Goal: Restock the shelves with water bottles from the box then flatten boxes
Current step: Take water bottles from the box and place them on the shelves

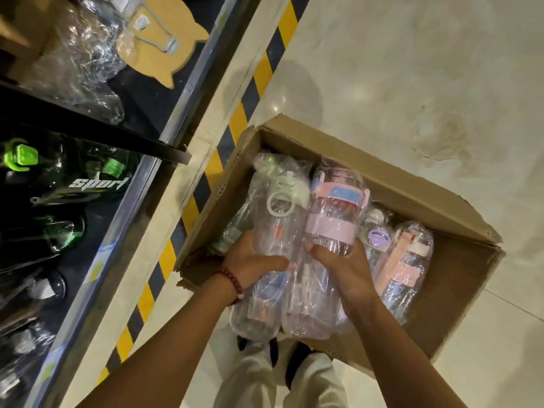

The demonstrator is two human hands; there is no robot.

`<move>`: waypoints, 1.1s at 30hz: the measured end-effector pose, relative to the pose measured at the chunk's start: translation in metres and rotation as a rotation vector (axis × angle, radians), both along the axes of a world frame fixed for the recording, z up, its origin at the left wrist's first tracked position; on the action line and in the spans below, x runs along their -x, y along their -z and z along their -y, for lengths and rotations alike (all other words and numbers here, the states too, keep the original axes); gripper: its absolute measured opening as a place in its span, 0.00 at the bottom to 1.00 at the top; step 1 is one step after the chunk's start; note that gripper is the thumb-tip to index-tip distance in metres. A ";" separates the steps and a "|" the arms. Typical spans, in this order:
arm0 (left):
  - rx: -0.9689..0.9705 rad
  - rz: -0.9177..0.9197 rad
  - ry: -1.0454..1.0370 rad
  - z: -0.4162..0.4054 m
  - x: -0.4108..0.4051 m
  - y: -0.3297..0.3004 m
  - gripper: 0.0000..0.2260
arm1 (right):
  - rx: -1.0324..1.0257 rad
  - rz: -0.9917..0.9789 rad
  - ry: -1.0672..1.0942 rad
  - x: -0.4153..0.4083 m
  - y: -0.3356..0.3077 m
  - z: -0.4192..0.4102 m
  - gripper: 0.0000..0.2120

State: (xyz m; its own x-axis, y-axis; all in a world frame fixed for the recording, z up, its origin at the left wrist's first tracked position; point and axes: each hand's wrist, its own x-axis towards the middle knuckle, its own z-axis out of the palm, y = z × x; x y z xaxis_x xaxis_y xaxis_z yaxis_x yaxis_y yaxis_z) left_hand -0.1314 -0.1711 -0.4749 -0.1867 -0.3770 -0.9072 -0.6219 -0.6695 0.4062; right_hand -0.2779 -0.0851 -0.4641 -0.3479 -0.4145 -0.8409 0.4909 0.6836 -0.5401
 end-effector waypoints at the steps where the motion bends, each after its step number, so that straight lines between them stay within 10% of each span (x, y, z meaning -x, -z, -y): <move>1: 0.010 -0.008 -0.029 -0.003 0.000 -0.008 0.33 | 0.001 -0.021 -0.019 0.001 -0.009 -0.001 0.26; 17: 0.570 -0.059 -0.130 0.042 -0.035 -0.288 0.31 | 0.216 -0.343 -0.323 0.009 -0.268 0.028 0.32; 33: 0.924 0.060 -0.569 -0.095 -0.076 -0.561 0.30 | 0.580 -0.541 -0.627 -0.034 -0.535 -0.029 0.36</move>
State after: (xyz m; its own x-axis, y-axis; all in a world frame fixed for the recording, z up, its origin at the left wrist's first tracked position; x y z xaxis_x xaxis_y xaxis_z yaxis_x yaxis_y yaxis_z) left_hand -0.0558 -0.0759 0.0861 0.2663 -0.9361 -0.2299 -0.3533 -0.3167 0.8803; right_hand -0.2436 -0.0566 0.0708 -0.2016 -0.9482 -0.2456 -0.2757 0.2956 -0.9147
